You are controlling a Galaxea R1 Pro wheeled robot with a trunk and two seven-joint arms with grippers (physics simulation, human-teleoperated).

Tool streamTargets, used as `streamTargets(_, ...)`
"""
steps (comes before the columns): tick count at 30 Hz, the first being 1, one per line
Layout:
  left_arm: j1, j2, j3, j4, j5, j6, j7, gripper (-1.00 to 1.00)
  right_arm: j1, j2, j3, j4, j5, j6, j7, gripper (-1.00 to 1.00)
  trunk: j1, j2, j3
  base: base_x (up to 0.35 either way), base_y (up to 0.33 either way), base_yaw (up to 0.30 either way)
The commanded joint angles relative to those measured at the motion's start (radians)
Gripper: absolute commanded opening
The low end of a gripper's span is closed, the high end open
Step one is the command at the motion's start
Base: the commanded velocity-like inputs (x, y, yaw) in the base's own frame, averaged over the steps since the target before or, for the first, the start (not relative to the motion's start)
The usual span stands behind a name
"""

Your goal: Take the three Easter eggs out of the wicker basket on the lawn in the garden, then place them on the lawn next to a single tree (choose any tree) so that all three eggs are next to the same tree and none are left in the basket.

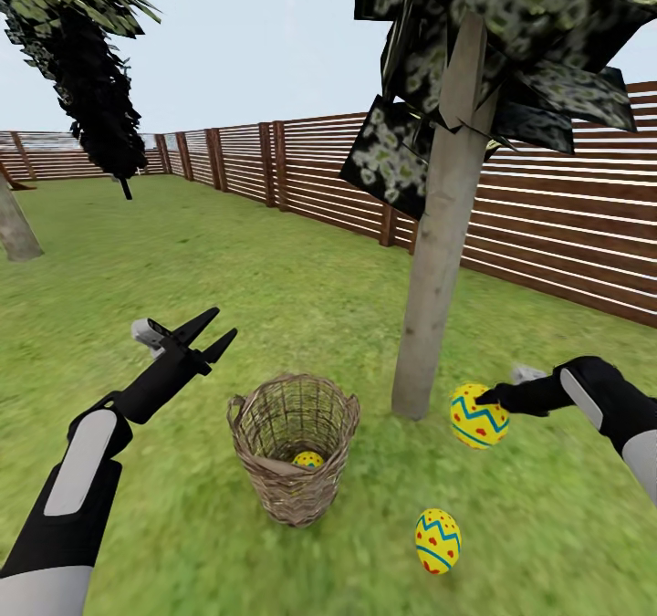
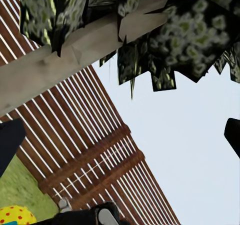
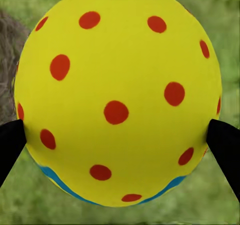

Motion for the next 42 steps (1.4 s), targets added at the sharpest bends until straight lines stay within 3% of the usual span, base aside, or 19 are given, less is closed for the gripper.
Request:
streamTargets(1,-0.001,-0.001,0.001,0.000,0.002,0.006,-0.001,1.00,-0.001,0.001,0.004,0.015,0.001,-0.008,-0.024,-1.00,0.000,0.000,-0.001,0.000,0.000,0.000)
streamTargets(6,0.000,-0.004,0.000,0.002,0.002,0.004,-0.001,1.00,-0.001,0.005,0.004,0.119,0.000,-0.054,-0.141,-1.00,0.000,0.000,-0.001,0.000,0.000,0.000)
streamTargets(9,0.000,-0.002,-0.004,0.002,0.000,0.005,0.001,1.00,-0.001,0.007,0.005,0.189,0.000,-0.093,-0.174,-1.00,0.000,0.000,-0.001,0.000,0.000,0.000)
streamTargets(11,0.000,-0.001,-0.007,0.001,-0.001,0.006,0.001,1.00,-0.001,0.008,0.007,0.233,0.002,-0.138,-0.177,-1.00,0.000,0.000,-0.001,0.000,0.000,0.000)
streamTargets(16,0.000,-0.003,-0.009,0.000,-0.001,0.006,-0.003,1.00,-0.001,0.010,0.007,0.244,0.001,-0.150,-0.177,-1.00,0.000,0.000,-0.001,0.000,0.000,-0.001)
streamTargets(22,0.000,-0.005,-0.010,-0.001,-0.001,0.004,-0.004,1.00,0.006,0.052,0.009,0.263,0.000,-0.153,-0.176,-1.00,0.000,0.000,0.003,0.000,0.000,-0.222)
streamTargets(28,0.000,-0.005,-0.013,0.000,-0.001,-0.009,-0.005,1.00,0.017,0.056,0.009,0.273,-0.003,-0.153,-0.176,-1.00,0.000,0.000,0.007,0.087,-0.084,-0.265)
streamTargets(32,0.000,-0.005,-0.013,0.000,-0.001,-0.009,-0.005,1.00,0.029,0.095,0.009,0.277,-0.001,-0.153,-0.176,-1.00,0.000,0.000,0.010,0.239,-0.229,-0.266)
streamTargets(37,0.000,-0.005,-0.012,0.000,-0.001,-0.009,-0.007,1.00,0.048,0.110,0.009,0.276,-0.003,-0.152,-0.176,-1.00,0.000,0.000,0.012,0.160,-0.151,-0.235)
streamTargets(42,0.000,-0.005,-0.010,0.000,0.001,-0.009,-0.011,1.00,0.050,0.146,0.009,0.275,0.001,-0.153,-0.176,-1.00,0.000,0.000,0.012,0.004,-0.004,-0.014)
